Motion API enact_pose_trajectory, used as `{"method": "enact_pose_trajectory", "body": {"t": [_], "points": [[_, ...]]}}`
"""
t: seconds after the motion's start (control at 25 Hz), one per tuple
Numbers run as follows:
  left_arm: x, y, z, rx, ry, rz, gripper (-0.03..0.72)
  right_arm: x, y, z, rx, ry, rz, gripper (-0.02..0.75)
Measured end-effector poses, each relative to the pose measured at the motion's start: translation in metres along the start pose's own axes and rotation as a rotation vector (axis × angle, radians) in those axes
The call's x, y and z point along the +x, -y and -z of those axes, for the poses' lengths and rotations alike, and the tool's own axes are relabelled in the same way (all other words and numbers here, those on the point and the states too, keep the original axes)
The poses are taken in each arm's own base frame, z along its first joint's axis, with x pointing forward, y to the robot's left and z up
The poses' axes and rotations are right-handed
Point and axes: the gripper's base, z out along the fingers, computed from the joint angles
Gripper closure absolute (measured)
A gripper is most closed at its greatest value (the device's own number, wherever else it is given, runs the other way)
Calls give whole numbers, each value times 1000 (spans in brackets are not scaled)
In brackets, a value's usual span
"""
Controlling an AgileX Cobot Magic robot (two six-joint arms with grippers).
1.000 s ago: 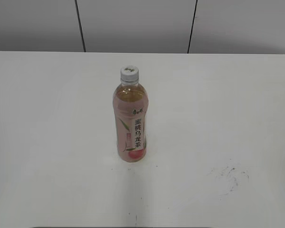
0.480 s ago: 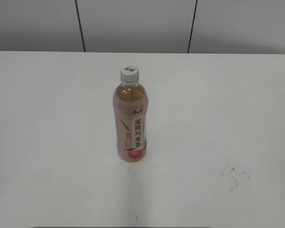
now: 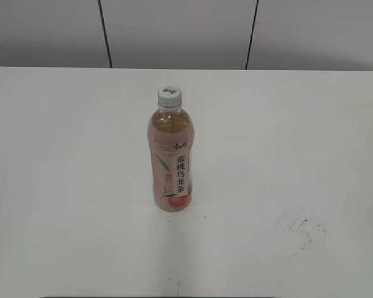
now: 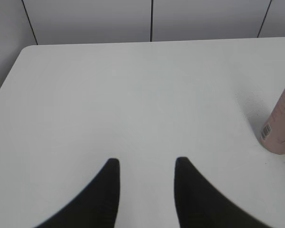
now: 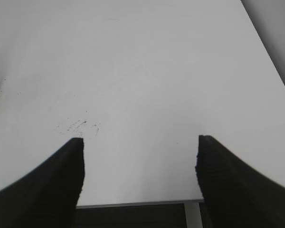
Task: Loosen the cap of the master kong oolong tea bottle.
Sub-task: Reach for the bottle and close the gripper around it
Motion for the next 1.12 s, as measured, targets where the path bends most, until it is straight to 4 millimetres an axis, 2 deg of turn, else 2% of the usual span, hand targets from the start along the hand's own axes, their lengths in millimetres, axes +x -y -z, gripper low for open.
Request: {"method": "enact_pose_trajectory", "body": {"t": [1.12], "points": [[0,0,0,1,0,1,449,0,0,0,0,0,0,183]]}}
